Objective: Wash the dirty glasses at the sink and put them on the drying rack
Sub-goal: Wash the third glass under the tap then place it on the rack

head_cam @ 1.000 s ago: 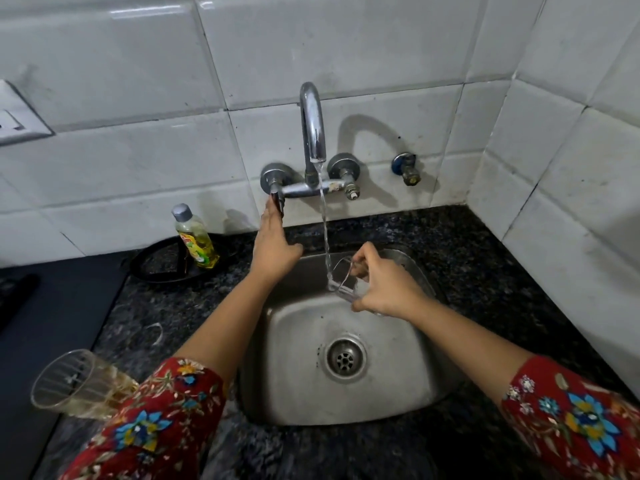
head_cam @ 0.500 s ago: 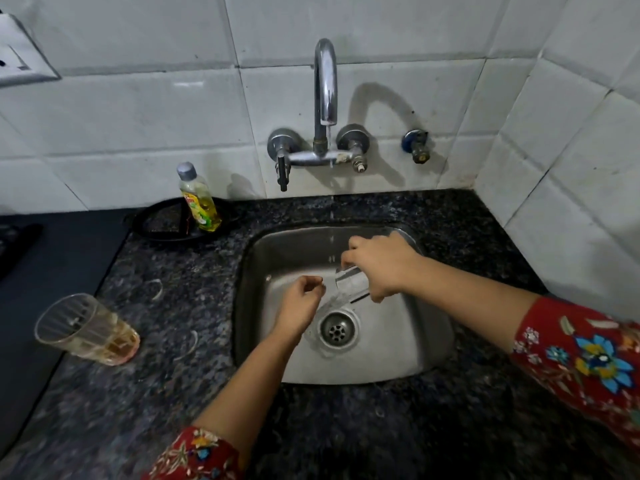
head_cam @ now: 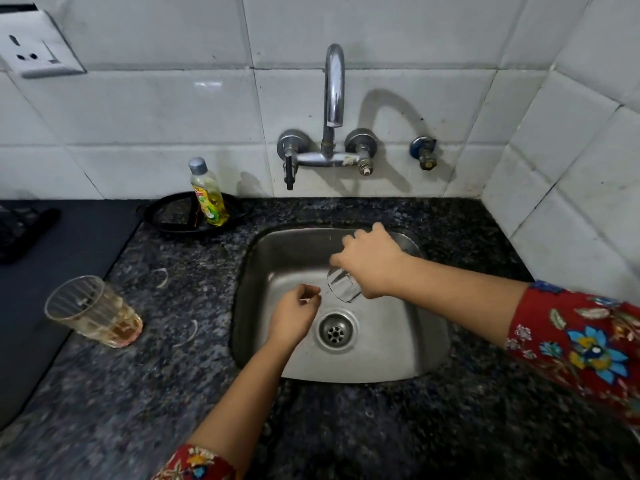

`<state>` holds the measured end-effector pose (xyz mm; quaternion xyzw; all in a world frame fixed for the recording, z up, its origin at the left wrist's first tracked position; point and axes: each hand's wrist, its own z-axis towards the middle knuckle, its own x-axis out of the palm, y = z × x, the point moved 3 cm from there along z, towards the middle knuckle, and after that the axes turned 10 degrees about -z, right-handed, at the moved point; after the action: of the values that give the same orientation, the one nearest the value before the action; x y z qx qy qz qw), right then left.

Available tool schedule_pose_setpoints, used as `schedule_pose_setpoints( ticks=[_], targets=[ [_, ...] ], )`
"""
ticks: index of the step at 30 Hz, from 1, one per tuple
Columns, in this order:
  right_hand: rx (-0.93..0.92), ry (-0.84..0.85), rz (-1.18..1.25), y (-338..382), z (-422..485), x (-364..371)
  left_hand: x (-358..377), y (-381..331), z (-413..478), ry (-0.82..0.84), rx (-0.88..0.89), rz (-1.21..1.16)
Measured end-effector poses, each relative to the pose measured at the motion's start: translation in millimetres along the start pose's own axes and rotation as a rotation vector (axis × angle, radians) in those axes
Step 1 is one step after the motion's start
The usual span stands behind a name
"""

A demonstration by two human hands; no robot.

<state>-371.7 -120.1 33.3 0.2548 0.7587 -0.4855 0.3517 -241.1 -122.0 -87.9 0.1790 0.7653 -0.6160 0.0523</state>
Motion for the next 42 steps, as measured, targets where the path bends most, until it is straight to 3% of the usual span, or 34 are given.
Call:
schedule_pose_setpoints(
  ticks=[2, 6, 8, 14, 25, 29, 33, 36, 42],
  targets=[
    [0.066, -0.025, 0.332, -11, 2, 16, -7, -4, -3, -0.043, 0.021, -0.079],
    [0.166, -0.027, 1.497, -7, 12, 45, -43, -17, -11, -0.177, 0.103, -0.299],
    [0.141, 0.012, 1.933, 11, 24, 40, -68, -27, -14, -0.237, 0.153, -0.372],
    [0.022, -0.004, 2.578, 67, 92, -41, -175, -60, -16, -0.366, 0.279, -0.502],
    [-0.147, 0.310, 2.631, 175, 258, -223, -448, -16, 18, -0.501, 0.308, -0.437],
    [-0.058, 0.332, 2.549, 210, 313, -267, -525, 26, 33, -0.556, 0.208, -0.409],
    [0.084, 0.323, 2.312, 242, 371, -295, -579, 66, 53, -0.587, 0.125, -0.420],
    [0.132, 0.266, 2.221, 259, 408, -309, -600, 88, 66, -0.609, 0.087, -0.466],
    [0.292, -0.112, 1.926, 268, 472, -330, -618, 120, 95, -0.598, 0.037, -0.506]
  ],
)
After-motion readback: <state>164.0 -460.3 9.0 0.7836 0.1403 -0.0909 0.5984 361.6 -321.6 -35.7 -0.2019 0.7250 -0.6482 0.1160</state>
